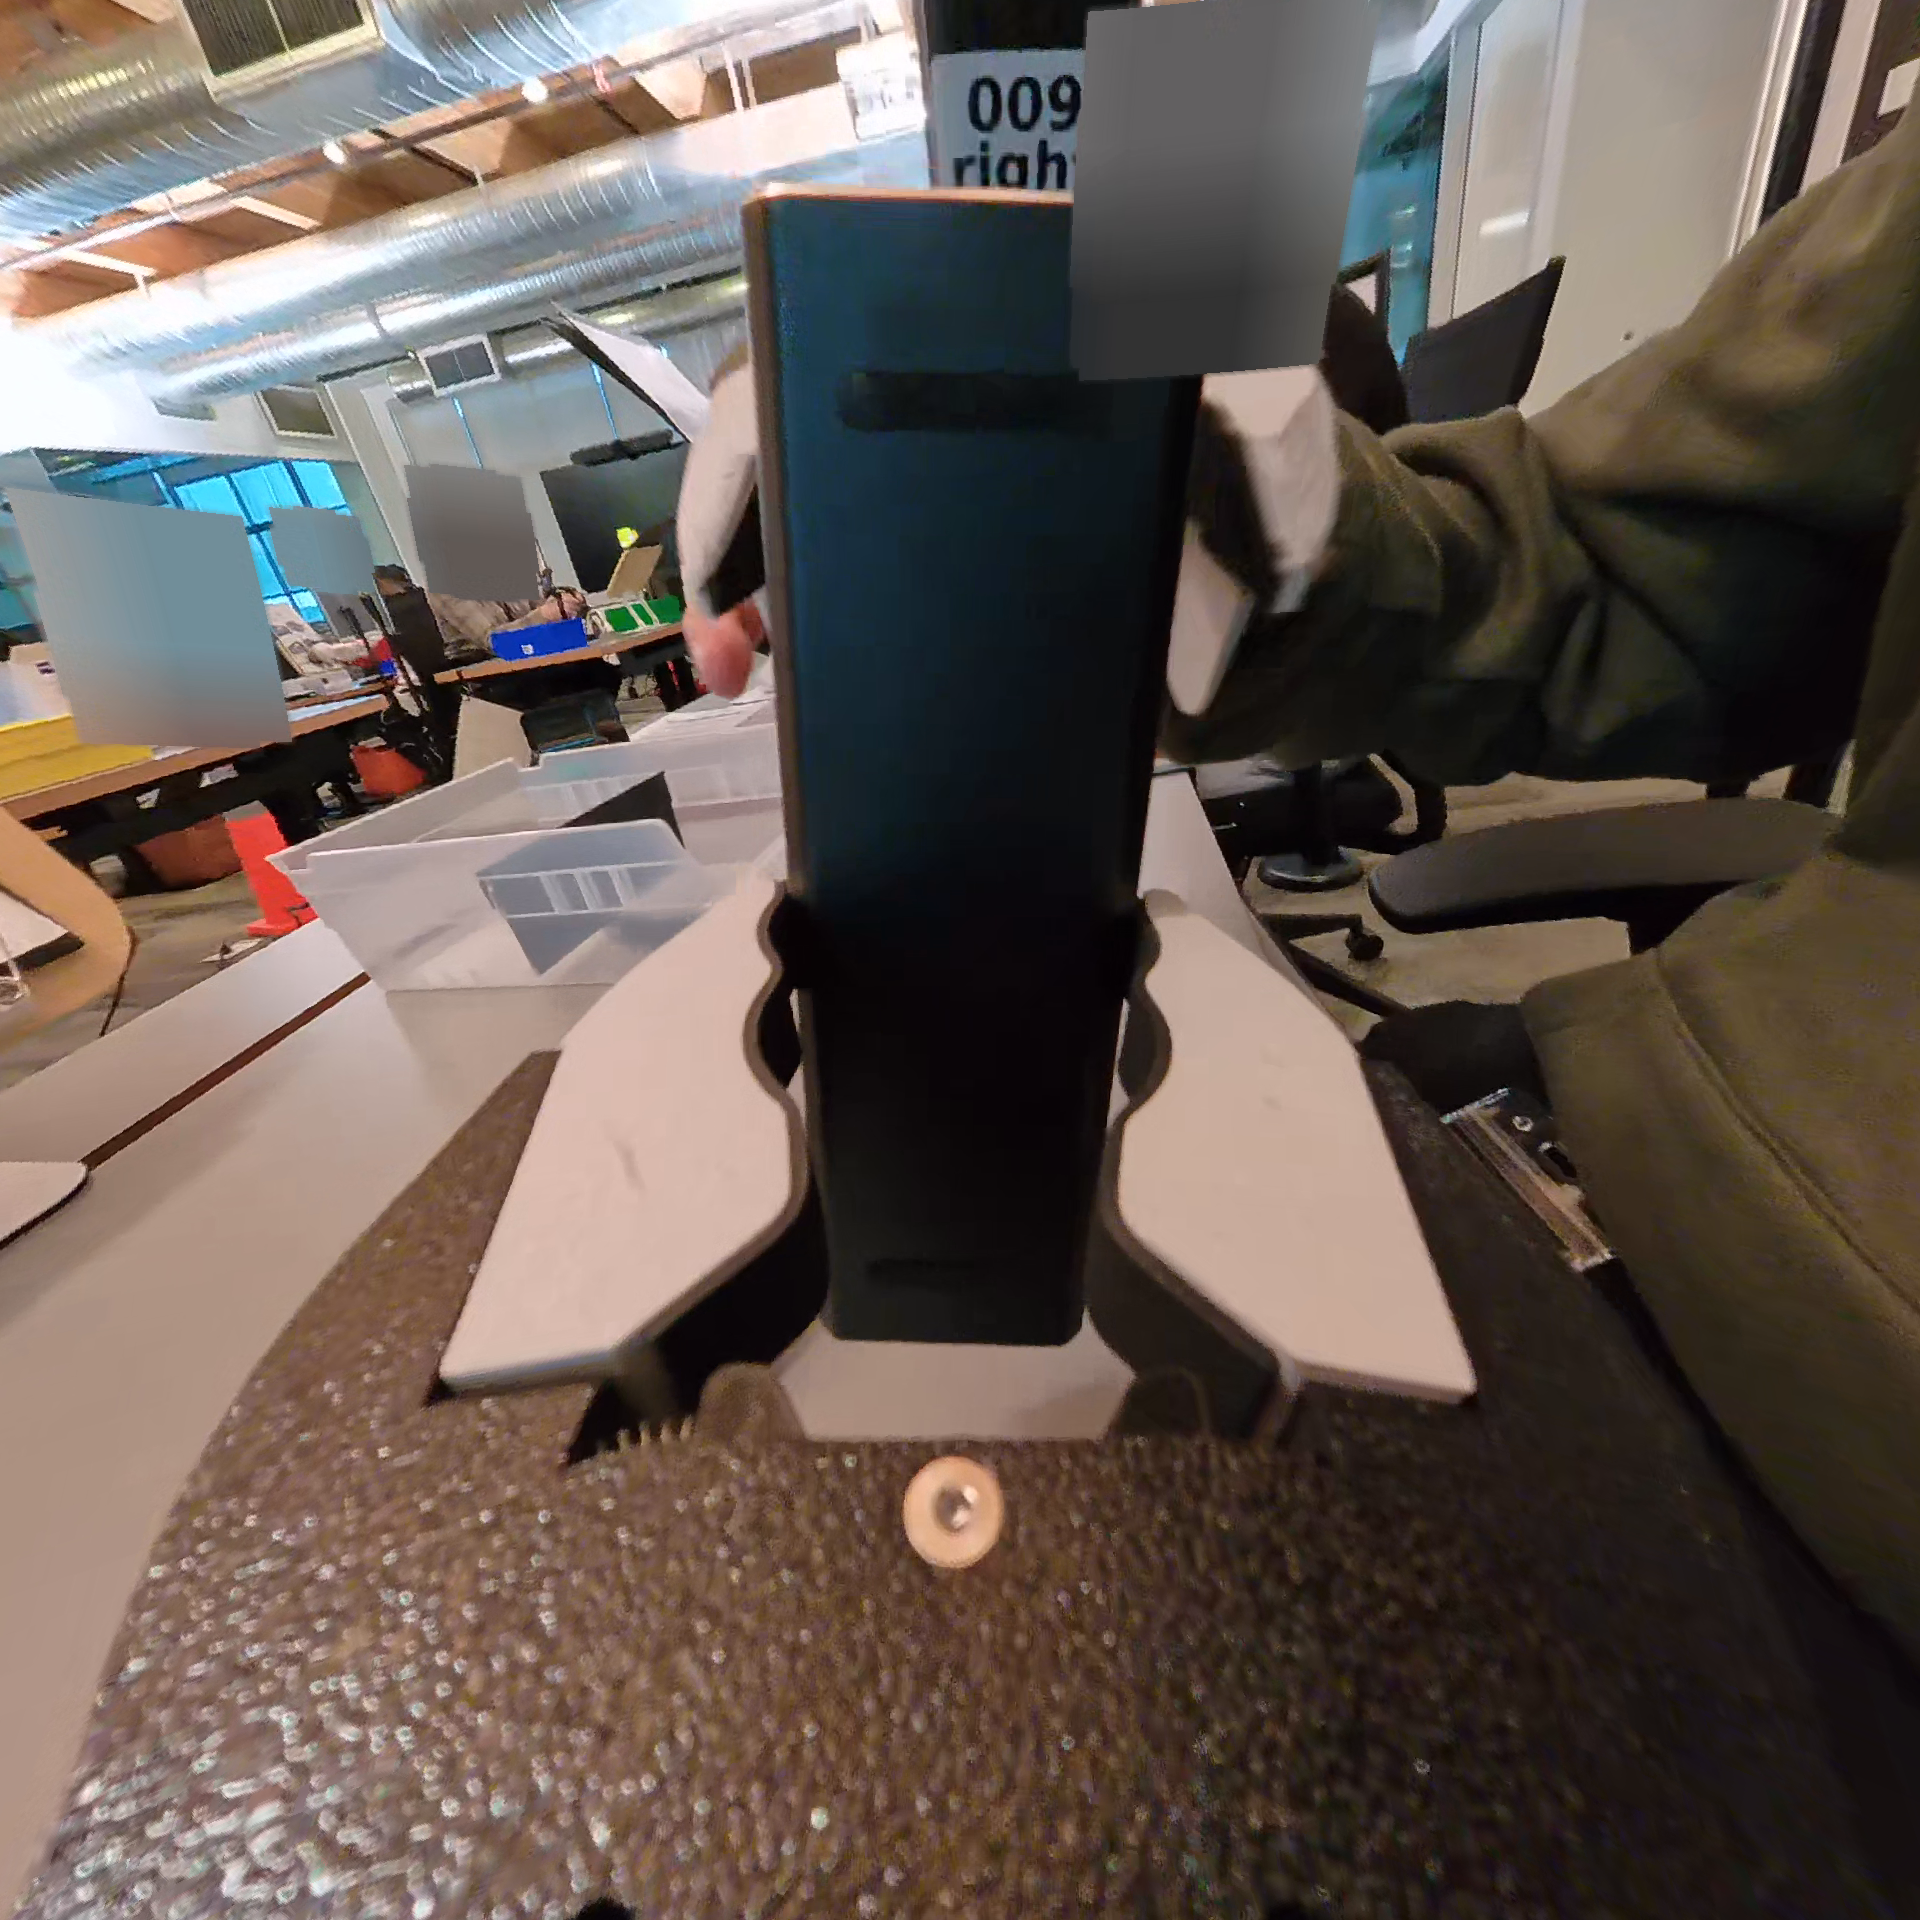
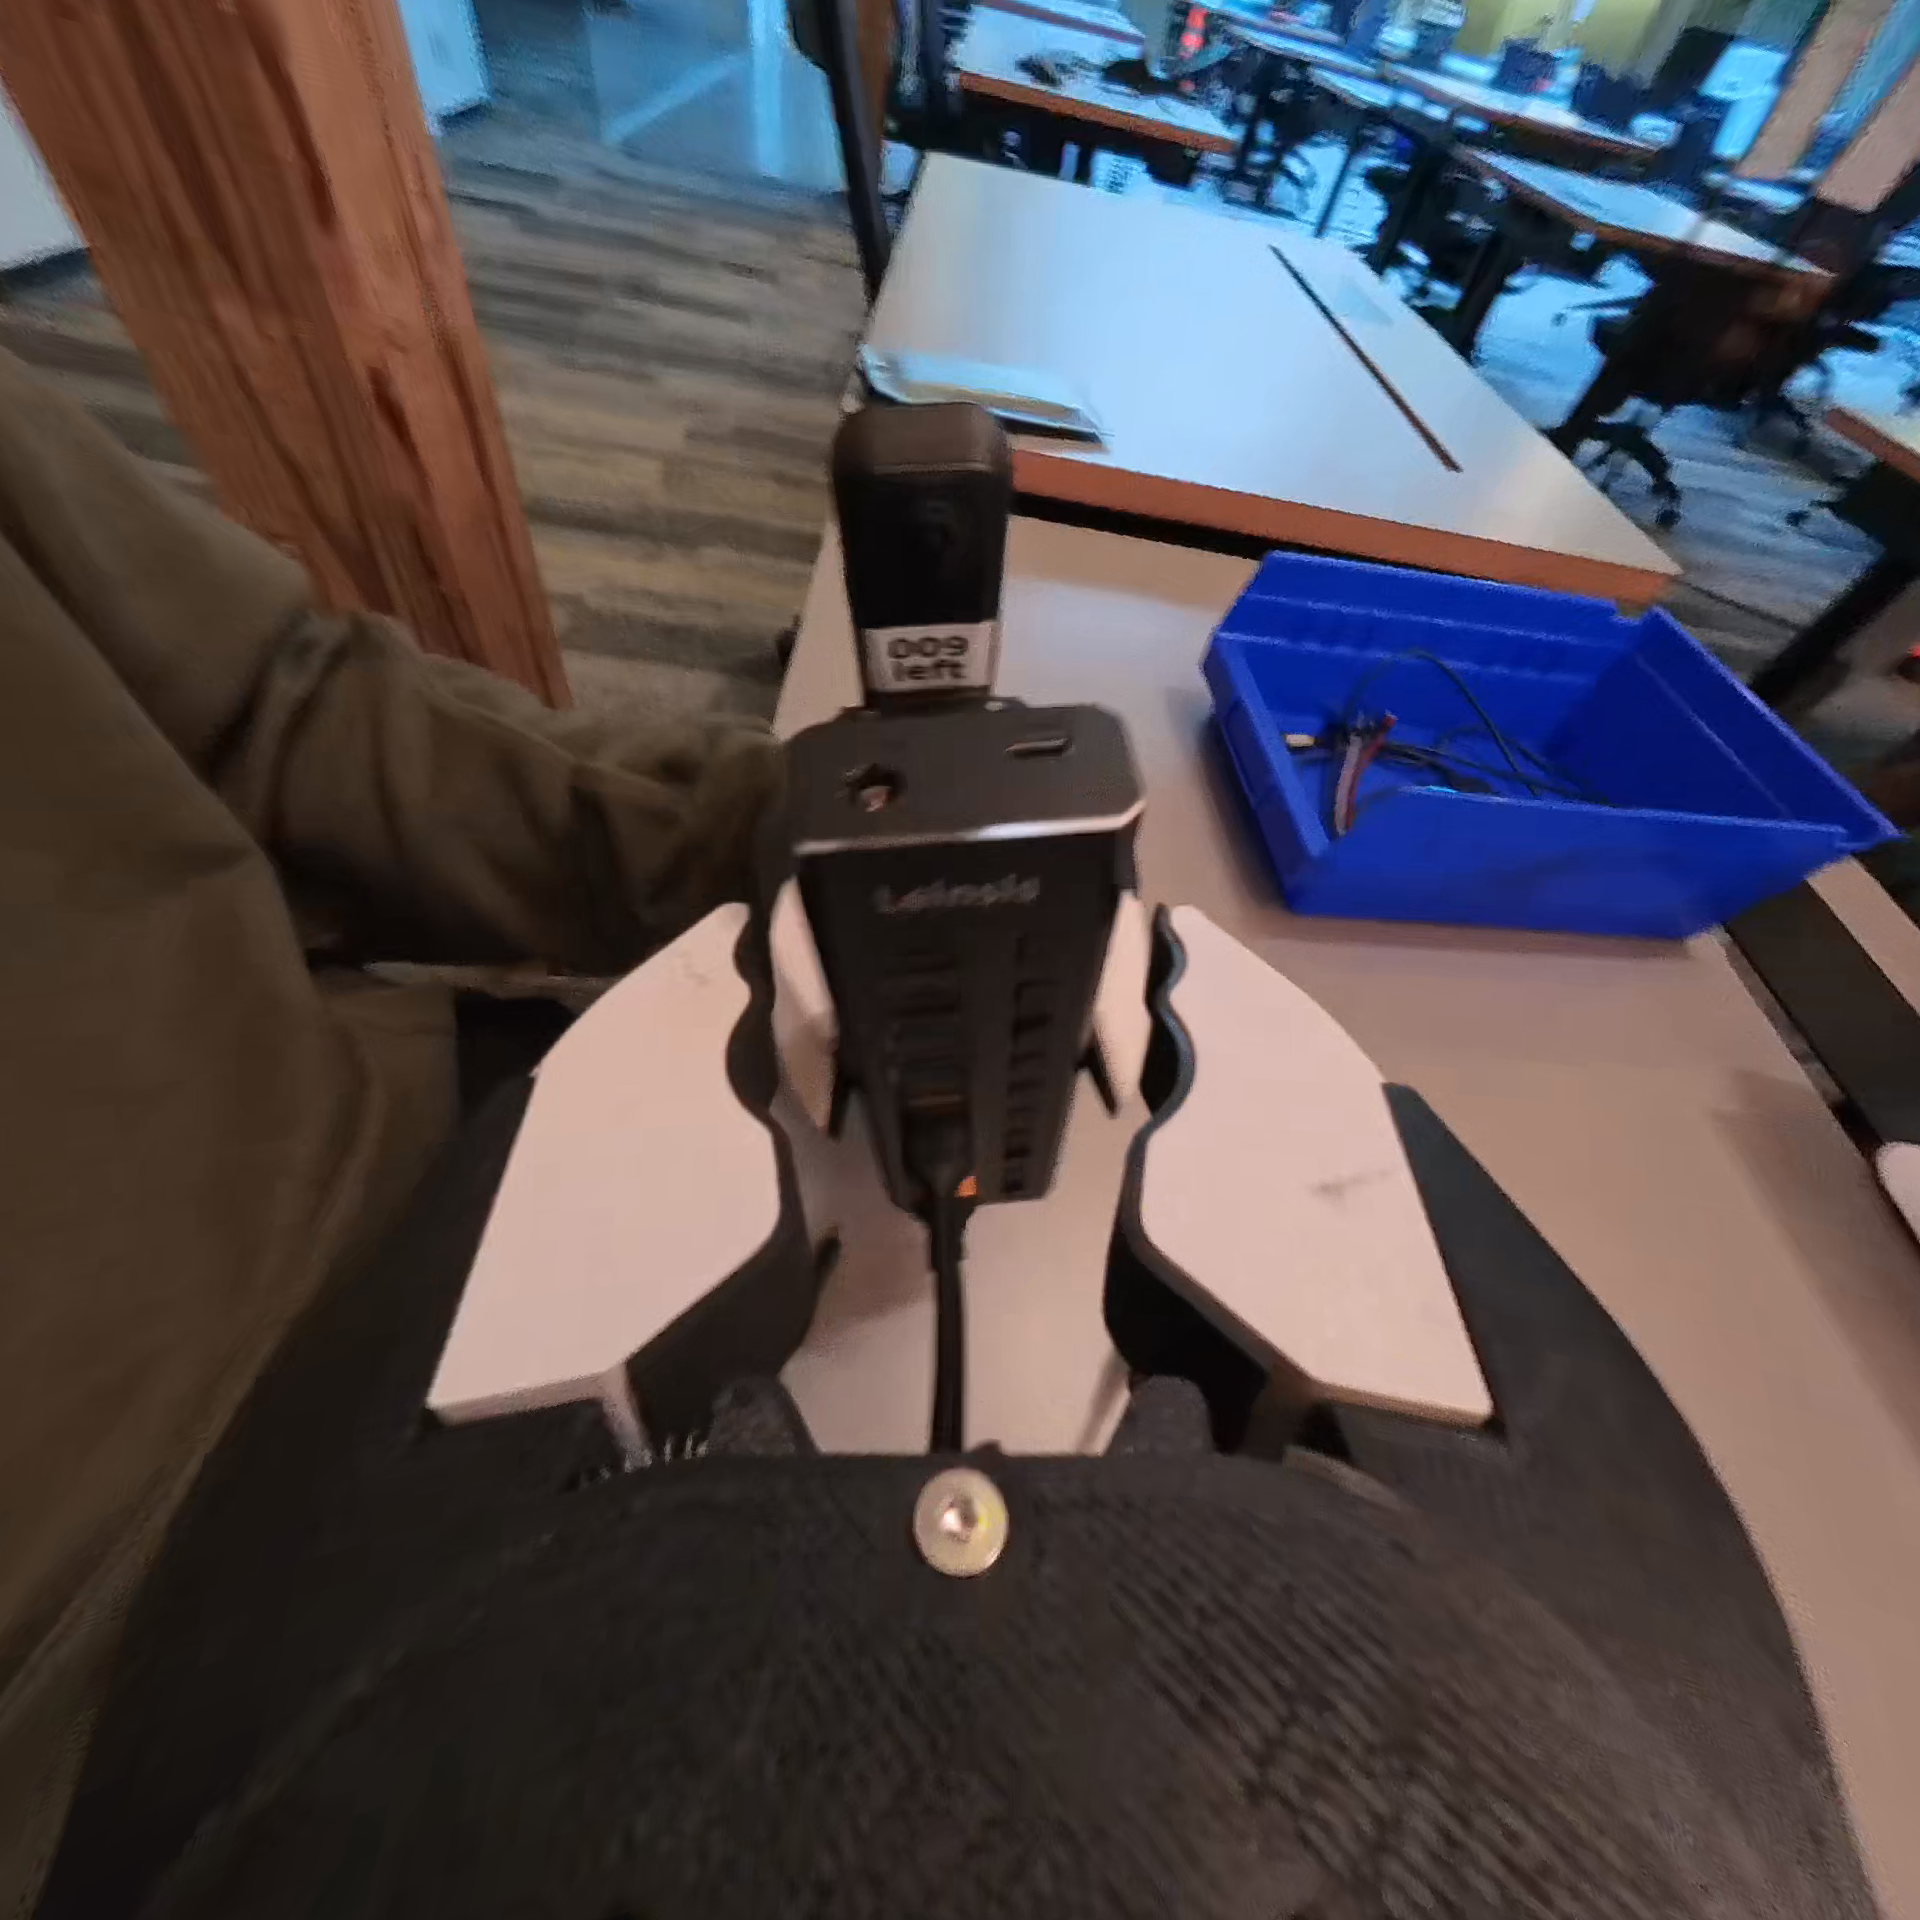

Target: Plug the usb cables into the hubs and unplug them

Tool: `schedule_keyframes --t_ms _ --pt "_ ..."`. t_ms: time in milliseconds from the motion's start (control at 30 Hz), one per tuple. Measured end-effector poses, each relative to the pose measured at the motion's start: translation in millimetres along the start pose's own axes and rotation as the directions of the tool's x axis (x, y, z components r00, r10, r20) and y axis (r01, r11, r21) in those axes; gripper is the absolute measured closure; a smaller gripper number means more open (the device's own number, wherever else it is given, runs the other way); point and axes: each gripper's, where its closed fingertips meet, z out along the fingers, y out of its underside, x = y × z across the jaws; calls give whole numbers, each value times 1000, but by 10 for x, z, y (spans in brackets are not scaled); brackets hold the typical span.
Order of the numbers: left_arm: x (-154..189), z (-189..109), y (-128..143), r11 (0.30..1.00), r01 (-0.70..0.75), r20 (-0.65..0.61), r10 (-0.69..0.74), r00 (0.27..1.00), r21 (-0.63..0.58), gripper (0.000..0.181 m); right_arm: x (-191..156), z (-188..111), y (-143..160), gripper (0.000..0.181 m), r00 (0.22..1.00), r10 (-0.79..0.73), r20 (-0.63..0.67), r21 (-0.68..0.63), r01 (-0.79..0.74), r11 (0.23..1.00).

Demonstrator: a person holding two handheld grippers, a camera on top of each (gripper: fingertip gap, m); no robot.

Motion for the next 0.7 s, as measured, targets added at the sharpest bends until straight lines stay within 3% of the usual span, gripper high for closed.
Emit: schedule_keyframes --t_ms 67,133,333,433,700 --pt "39 39 3 1000 8 -18 -8 1000 3 122 50 88 78 105 999 -20 -26 -45 19 999" --pt "79 72 9 1000 7 -38 -7 999 -4 122 -74 150 79 122 997 -54 55 -26 55 998" --pt "22 85 33 996 8 20 -6 1000 -92 121 -4 234 50 122 998 -56 -14 -20 56 998" --pt "59 145 49 992 -11 25 14 1000 -127 110 -38 282 62 122 998 -61 12 -41 61 997" --pt "23 149 63 989 -49 45 55 997 -138 112 -56 286 86 122 996 -80 36 -74 82 994"
